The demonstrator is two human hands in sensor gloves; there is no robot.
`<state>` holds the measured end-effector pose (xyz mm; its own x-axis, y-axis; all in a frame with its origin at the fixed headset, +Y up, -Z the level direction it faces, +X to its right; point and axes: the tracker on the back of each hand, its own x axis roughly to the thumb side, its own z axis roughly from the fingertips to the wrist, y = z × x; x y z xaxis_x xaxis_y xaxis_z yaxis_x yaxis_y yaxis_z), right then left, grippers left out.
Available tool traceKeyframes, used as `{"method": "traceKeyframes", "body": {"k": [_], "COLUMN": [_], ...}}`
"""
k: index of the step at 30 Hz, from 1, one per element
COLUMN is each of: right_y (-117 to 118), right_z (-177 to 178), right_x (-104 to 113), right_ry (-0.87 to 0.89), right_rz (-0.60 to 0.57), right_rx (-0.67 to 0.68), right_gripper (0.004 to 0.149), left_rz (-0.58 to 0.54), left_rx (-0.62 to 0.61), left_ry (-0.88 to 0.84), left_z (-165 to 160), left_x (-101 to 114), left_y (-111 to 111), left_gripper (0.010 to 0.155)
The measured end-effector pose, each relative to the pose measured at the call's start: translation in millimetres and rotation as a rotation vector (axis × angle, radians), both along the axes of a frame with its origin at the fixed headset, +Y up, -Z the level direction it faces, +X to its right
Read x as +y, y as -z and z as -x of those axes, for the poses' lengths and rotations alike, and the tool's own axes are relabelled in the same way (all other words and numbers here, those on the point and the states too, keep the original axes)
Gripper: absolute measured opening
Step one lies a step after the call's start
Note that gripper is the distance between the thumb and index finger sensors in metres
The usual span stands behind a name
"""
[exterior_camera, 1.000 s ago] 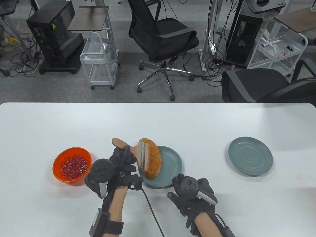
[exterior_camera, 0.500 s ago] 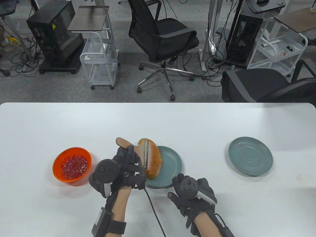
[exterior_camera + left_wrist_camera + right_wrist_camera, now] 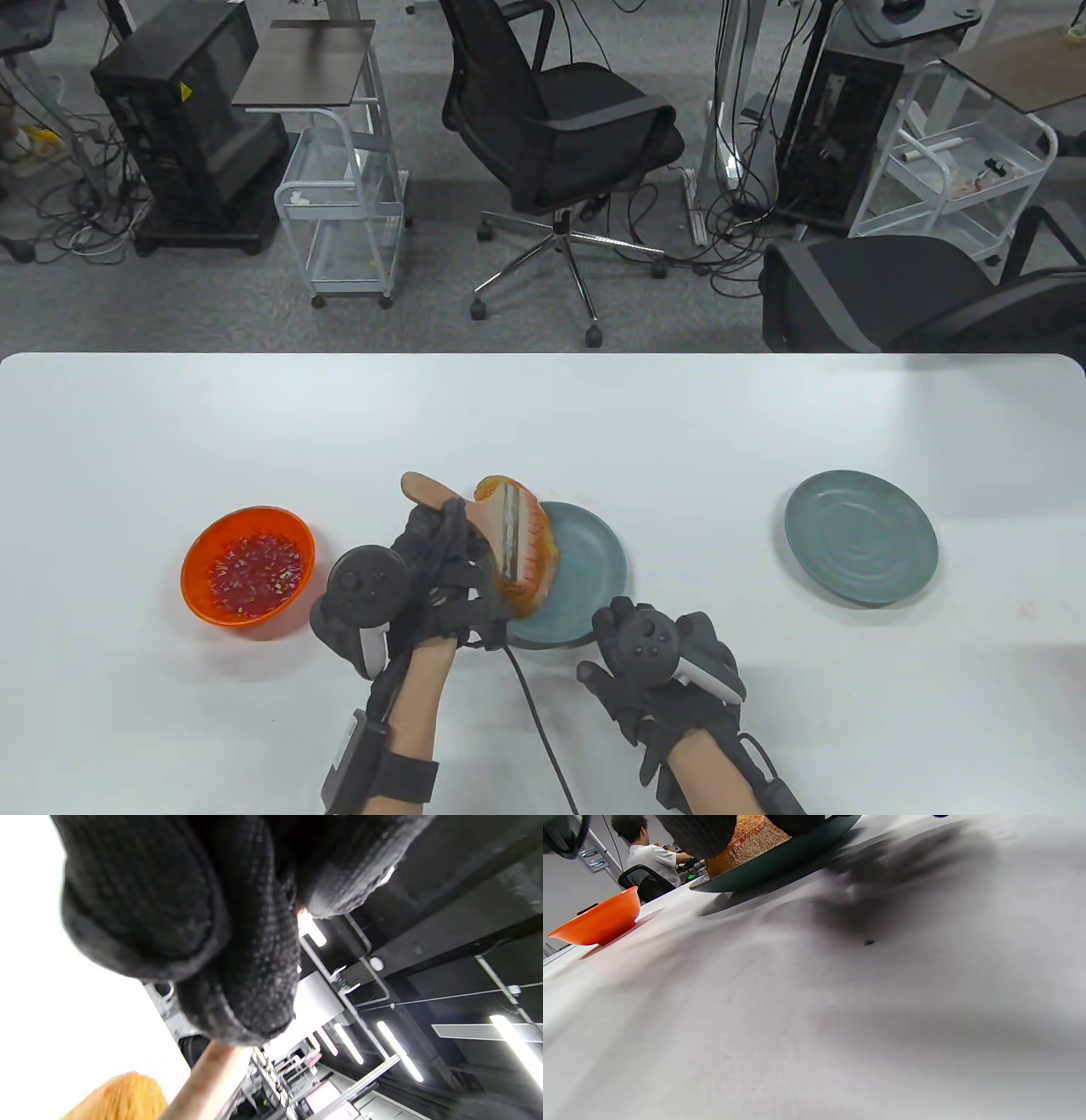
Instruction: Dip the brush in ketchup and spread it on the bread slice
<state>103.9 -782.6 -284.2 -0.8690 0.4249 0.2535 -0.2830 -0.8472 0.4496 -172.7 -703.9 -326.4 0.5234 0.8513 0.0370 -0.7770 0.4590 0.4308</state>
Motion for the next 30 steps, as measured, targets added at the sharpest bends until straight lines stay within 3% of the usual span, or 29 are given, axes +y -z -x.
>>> {"method": "traceKeyframes", "body": {"k": [3,8,11,15,22,26,30], "right_y": [0.0,-0.1,-0.1,-0.2,-0.2,-0.1,-0.2], "right_z": [-1.1,-0.9,-0.2,0.3,-0.5,-0.2,-0.2], "right_x": [-0.3,0.0,0.1,-0.1,-0.7,-0.6,-0.8], "right_ry": [0.006,-0.001,0.003,0.003,0.014,0.013,0.01], "right_rz": [0.001,-0.002,0.003,0.002,0.007,0.007,0.006], "right_rx": [0.003,0.007,0.001,0.0,-0.002,-0.003,-0.003], "right_gripper": [0.069,0.069,0.069,0.069,0.069,0.069,0.069], "left_rz": [0.032,-0.059,-0.085,-0.026,-0.076,-0.098,-0.03], "left_rx": [0.033,0.121,0.104,0.03,0.107,0.059,-0.011], "left_ry": [0.053,0.2,0.161,0.068,0.239,0.173,0.064], "left_z": [1.5,13.3,12.3,1.5,11.3,9.7,2.2], "left_x": [-5.6,8.7,12.3,0.7,9.0,9.8,-1.2], "left_y": [1.6,-6.1,-7.0,-1.2,-5.0,-5.8,0.5], "left_gripper": [0.05,0.049,0.05,0.05,0.05,0.05,0.05]}}
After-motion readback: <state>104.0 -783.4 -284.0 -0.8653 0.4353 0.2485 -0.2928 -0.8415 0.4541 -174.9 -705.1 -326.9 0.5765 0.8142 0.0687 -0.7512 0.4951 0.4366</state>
